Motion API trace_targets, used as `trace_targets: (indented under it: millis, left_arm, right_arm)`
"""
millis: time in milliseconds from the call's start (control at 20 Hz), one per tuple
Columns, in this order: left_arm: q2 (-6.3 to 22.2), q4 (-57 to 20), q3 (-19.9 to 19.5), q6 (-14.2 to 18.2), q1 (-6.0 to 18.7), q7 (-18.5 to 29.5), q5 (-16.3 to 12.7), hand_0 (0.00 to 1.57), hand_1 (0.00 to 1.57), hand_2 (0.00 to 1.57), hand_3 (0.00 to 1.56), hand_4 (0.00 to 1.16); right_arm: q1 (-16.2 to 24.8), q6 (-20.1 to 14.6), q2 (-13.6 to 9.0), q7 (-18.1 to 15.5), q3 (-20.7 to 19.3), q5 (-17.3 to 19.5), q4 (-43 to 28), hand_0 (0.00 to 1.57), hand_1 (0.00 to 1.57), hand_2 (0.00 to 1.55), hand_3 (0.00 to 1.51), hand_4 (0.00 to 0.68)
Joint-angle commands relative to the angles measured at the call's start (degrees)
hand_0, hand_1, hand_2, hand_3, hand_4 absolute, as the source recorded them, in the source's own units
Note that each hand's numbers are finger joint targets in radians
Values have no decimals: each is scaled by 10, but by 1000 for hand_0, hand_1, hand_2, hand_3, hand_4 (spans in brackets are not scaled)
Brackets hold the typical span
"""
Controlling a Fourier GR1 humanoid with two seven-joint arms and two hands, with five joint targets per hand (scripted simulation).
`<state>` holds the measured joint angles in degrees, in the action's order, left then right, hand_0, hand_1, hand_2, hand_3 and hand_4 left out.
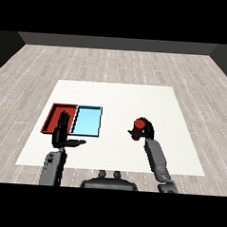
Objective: Pick the red can and put it in the red box
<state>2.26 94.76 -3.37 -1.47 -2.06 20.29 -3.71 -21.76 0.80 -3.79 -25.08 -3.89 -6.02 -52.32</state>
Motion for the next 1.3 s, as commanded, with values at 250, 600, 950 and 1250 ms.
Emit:
trace_targets:
  millis: [250,600,950,1250]
  left_arm:
    - [11,-44,0,-19,29,-3,0,0,0,0,0,0]
    - [-20,-30,70,-4,59,-56,33,0,0,0,0,0]
    - [-22,-78,217,114,104,-62,12,0,0,0,0,0]
    - [-23,-103,243,139,128,-59,-10,0,0,0,0,0]
  right_arm:
    - [29,-7,3,56,18,-5,-144,1434,1434,1440,1403,656]
    - [33,-22,22,66,26,-6,-191,1438,1438,1450,1416,651]
    - [41,-55,37,64,69,-7,-226,1435,1435,1446,1426,658]
    - [-35,-129,38,39,127,-33,-148,1425,1425,1443,1423,662]
